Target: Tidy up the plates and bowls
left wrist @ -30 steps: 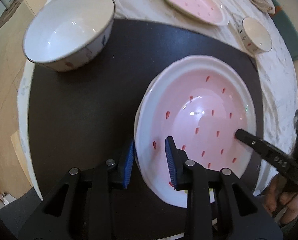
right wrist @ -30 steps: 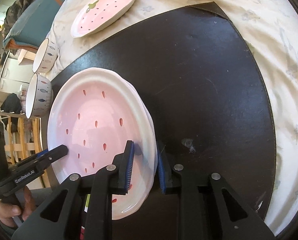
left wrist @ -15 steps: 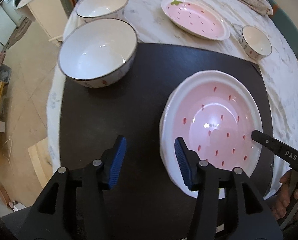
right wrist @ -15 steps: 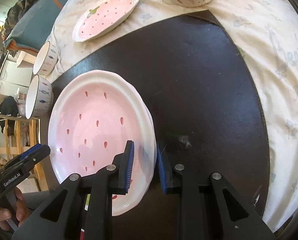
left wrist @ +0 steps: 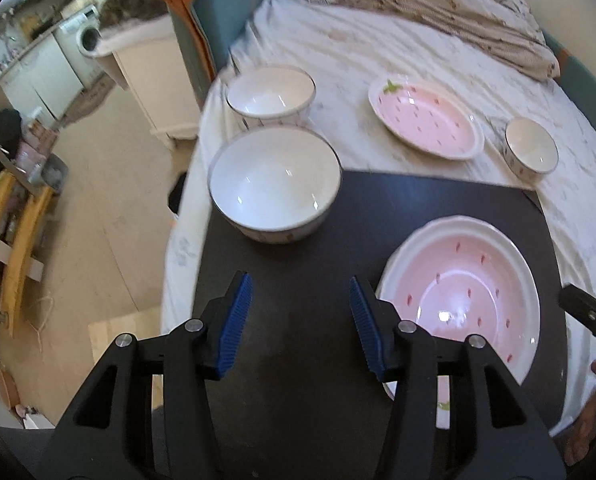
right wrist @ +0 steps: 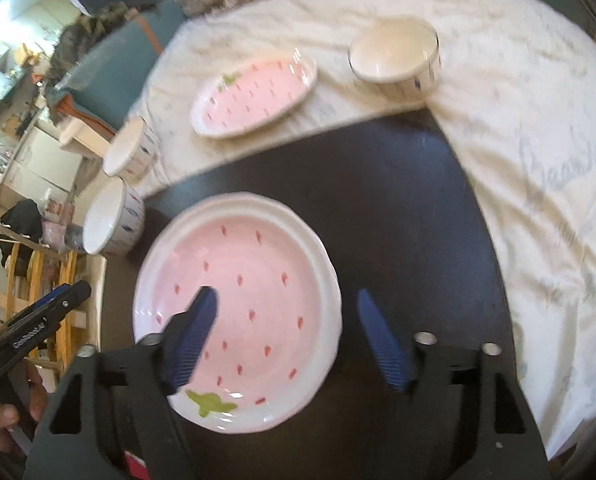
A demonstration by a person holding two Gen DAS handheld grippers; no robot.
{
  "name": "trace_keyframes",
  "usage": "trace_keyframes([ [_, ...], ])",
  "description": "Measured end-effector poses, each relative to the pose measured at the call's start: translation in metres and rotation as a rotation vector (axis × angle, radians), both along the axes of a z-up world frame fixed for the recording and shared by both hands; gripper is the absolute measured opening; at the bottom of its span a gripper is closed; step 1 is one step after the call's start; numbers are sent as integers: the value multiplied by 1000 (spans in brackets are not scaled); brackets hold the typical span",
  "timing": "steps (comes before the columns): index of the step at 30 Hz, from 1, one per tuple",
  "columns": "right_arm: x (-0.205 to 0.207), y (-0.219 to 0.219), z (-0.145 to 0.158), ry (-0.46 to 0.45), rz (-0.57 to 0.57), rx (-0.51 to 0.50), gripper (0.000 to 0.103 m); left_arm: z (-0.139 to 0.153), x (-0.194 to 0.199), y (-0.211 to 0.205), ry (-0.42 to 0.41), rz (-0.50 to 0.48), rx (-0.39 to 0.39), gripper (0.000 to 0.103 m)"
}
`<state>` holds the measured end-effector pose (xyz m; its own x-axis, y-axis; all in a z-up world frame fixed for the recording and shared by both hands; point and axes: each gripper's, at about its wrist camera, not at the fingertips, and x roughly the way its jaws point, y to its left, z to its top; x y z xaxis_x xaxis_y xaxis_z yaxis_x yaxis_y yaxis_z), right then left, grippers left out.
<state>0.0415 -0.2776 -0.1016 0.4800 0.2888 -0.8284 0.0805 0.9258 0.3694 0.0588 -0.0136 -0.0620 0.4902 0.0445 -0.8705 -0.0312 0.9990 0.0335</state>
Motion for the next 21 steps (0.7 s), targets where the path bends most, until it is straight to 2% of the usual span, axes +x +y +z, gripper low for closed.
trace_keyframes([
  [1,-1,1,2,-7,1,5,101,2,-1,1,-15,5,-2,47],
  [2,-1,1,4,-17,-2,1,103,4,-2,1,-28,9,-3,47],
  [5,-6,2,14,-82,-21,-35,103,9,-4,3,-58,20,-2,47],
  [12,-12,5,34,-199,-33,-108,103,18,-2,1,-71,30,-3,47],
  [14,-11,8,33,-180,-30,-174,103,24,-3,2,-104,52,16,47],
  [15,-9,8,32,-165,-36,-174,103,29,-3,3,-123,63,23,47],
  [18,-5,4,44,-152,-52,-78,103,45,-5,3,-212,89,51,47],
  [19,-5,6,48,-162,-47,-89,103,52,-6,2,-250,99,63,49],
  [20,-5,9,53,-169,-40,-113,103,58,-7,2,-284,101,64,60],
  [21,-3,11,57,-173,-31,-135,103,64,-7,1,-318,101,63,77],
])
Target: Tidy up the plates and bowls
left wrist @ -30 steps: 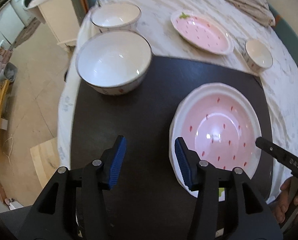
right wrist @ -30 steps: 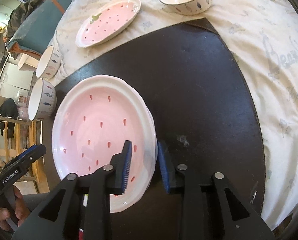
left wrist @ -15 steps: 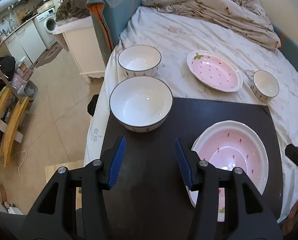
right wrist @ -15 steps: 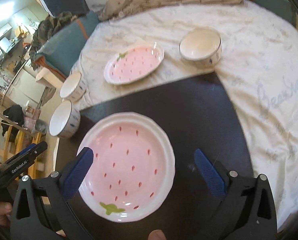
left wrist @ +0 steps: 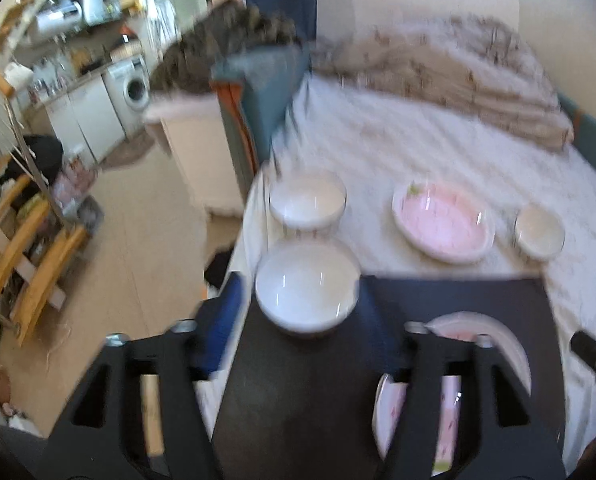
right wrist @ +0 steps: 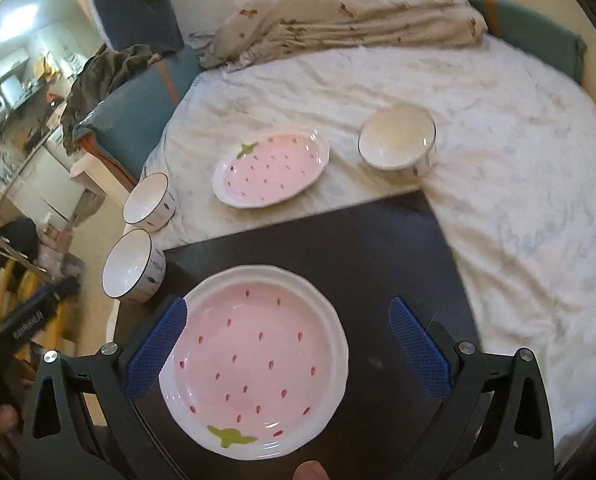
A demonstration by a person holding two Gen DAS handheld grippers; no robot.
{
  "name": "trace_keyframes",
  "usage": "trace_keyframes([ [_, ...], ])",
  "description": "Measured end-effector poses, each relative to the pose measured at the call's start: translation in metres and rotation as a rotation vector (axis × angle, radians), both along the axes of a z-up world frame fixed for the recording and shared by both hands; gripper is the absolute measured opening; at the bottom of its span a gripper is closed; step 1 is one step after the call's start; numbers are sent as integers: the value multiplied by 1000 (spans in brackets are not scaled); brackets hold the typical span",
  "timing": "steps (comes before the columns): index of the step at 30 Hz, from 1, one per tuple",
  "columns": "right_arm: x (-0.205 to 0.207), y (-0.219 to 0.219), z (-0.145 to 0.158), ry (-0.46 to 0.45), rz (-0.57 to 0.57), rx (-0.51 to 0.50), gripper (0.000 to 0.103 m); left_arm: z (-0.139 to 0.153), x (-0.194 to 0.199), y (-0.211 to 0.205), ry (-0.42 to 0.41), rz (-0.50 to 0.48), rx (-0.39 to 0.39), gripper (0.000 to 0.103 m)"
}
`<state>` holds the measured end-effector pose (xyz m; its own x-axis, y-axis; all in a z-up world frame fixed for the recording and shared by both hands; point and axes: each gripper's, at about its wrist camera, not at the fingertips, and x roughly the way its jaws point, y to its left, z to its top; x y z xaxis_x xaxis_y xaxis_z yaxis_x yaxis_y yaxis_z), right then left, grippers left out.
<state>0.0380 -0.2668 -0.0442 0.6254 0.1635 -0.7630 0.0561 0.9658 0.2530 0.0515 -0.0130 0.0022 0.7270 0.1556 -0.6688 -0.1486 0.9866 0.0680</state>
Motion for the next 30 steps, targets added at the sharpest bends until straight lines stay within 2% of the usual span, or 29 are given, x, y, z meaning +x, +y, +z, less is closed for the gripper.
trace_keyframes([
  [2,5,0,7,7,8,9,103,14,2,-4,-73,-18,-4,90],
  [5,16,0,24,-4,10,38,103,26,15,-10,-106,-60,-22,94],
  [10,51,0,51,-29,50,53,103,24,61,-18,-3,-53,-35,94],
  [14,88,-12,52,-17,34,76,103,12,104,-16,99,-23,-83,94],
  [20,139,-49,22,42,-36,173,103,-14,165,-26,247,-40,-139,94],
  [23,163,-66,1,68,-60,237,91,-33,195,-35,314,-57,-165,94],
  [26,189,-74,-29,140,-40,399,83,-56,224,-42,395,-61,-220,94],
  [28,201,-74,-48,182,-33,487,74,-74,242,-47,451,-58,-277,93],
  [29,207,-73,-60,212,-35,514,72,-81,249,-49,473,-54,-294,88],
  [30,212,-72,-71,231,-39,528,67,-86,254,-52,488,-53,-310,75],
])
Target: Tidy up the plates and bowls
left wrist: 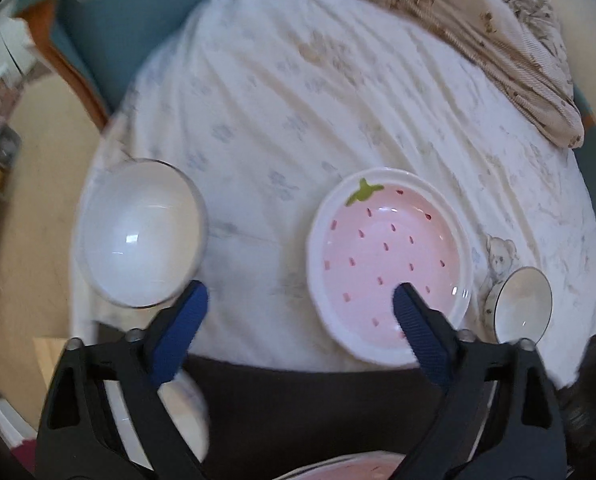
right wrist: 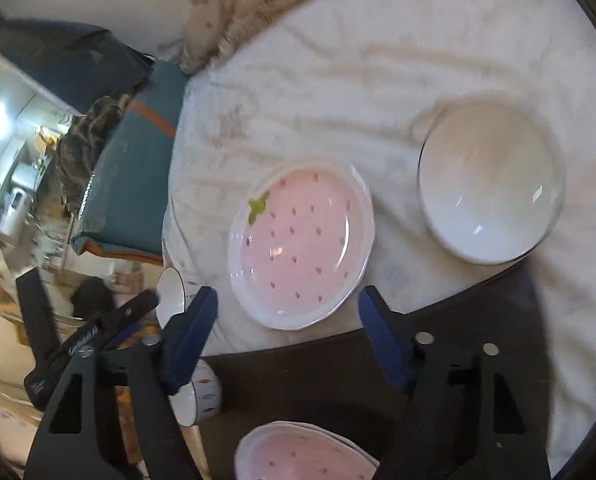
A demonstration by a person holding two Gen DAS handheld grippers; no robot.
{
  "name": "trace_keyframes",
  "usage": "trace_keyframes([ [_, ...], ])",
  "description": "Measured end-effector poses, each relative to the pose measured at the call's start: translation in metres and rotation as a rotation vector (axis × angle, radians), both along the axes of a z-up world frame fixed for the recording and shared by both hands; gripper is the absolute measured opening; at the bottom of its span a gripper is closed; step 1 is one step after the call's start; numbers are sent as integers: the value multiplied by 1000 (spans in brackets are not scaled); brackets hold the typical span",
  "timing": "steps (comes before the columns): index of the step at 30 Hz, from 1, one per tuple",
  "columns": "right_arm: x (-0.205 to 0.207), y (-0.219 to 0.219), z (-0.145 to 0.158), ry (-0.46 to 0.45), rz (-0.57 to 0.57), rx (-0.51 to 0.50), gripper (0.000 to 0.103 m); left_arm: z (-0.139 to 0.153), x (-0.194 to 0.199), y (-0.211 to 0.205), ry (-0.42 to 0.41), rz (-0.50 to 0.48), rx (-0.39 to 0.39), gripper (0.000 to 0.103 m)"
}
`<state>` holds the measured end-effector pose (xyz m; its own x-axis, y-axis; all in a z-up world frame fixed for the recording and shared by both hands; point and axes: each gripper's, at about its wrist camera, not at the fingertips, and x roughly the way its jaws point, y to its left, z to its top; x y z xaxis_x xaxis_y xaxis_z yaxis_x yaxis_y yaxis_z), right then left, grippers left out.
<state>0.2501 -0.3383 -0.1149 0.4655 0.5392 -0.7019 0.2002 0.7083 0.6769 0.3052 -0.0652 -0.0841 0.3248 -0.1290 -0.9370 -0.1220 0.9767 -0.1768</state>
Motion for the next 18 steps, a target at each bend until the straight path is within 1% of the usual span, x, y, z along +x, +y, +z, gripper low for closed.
trace_keyframes([
  [2,7,1,-17,32,0,1,63,-16,13,-7,45,-2,-30,67],
  [4,13,0,-34,63,-2,12,53,-31,22,-14,85,13,-41,59],
  [5,16,0,-42,78,-2,23,50,-37,24,-16,97,15,-50,55],
  [6,19,-1,-48,89,-4,25,44,-42,27,-18,108,16,-51,52],
  [7,22,-2,-54,98,-4,27,40,-47,29,-20,117,17,-48,50],
  [8,25,-4,-60,107,-8,31,39,-53,30,-21,127,14,-42,46],
  [11,34,-2,-77,131,-7,49,29,-62,29,-21,141,24,-44,45],
  [12,36,0,-81,134,-2,47,25,-63,27,-20,144,24,-42,45],
  [15,40,6,-89,144,25,-2,12,-61,24,-18,136,14,-19,45],
  [18,36,7,-87,135,40,3,11,-54,23,-13,115,11,-14,45],
])
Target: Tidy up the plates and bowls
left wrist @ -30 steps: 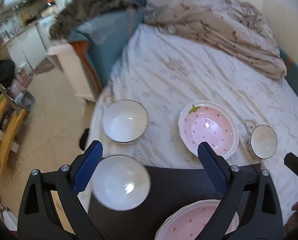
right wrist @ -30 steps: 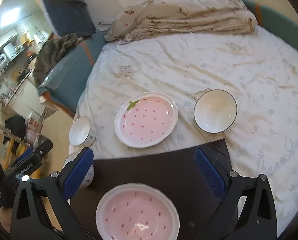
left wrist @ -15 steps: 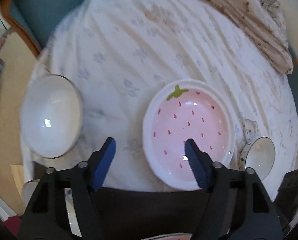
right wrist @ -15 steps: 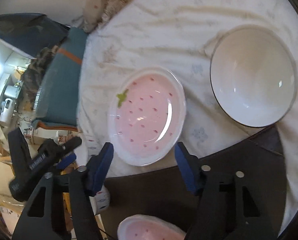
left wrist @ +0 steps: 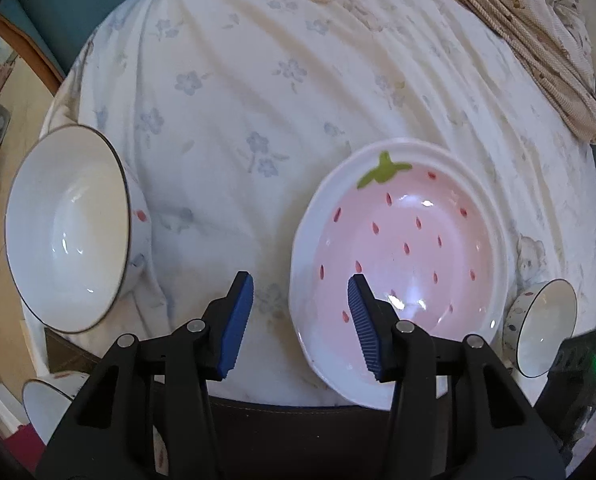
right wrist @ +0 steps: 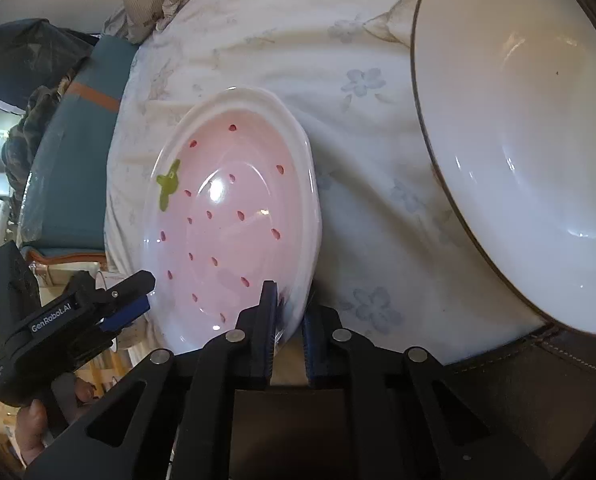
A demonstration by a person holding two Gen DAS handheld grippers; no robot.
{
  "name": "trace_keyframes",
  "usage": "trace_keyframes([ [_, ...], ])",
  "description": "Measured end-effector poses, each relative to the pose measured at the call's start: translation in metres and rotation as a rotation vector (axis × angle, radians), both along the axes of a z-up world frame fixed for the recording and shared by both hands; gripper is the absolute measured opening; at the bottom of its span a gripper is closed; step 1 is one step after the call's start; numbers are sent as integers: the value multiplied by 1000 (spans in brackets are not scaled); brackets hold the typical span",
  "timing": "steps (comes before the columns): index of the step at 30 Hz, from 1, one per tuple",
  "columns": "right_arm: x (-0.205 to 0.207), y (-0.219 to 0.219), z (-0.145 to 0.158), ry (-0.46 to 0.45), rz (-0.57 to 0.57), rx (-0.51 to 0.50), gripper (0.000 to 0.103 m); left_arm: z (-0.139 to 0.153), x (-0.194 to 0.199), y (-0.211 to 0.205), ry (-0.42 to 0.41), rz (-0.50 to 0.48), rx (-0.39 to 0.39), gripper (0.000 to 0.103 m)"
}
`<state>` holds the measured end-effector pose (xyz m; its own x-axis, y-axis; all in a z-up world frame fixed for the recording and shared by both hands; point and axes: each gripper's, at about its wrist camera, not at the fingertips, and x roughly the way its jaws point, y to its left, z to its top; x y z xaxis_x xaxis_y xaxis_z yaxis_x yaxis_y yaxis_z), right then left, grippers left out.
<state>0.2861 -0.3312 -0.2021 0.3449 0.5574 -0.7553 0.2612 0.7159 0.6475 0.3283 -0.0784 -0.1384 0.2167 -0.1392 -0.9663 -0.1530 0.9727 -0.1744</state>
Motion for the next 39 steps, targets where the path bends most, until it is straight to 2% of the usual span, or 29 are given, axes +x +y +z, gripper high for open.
trace_keyframes([
  [3,-12,5,9,9,12,12,13,3,2,4,21,8,-12,46],
  [8,-46,16,20,63,63,4,15,11,-1,4,10,3,-32,46],
  [10,-56,10,18,79,72,11,15,10,-6,5,24,-7,-54,46],
  [17,-75,-13,18,102,106,44,17,2,-16,-3,51,-51,-54,46],
  [18,-76,-15,19,100,108,50,19,1,-16,-4,54,-53,-60,46],
  [20,-77,-18,23,86,115,22,26,-4,-17,-6,65,-58,-78,46],
  [22,-76,-26,32,59,80,-21,26,-11,-17,-8,80,-64,-86,46],
  [25,-69,-37,35,26,22,4,26,-19,-17,-12,89,-70,-100,46],
  [33,-49,-48,6,17,-36,62,26,-38,-17,-16,137,-72,-134,44],
  [37,-39,-45,-3,-3,-19,80,26,-41,-21,-26,136,-150,-90,43],
  [39,-35,-39,-6,-6,10,71,24,-41,-23,-31,141,-173,-92,39],
])
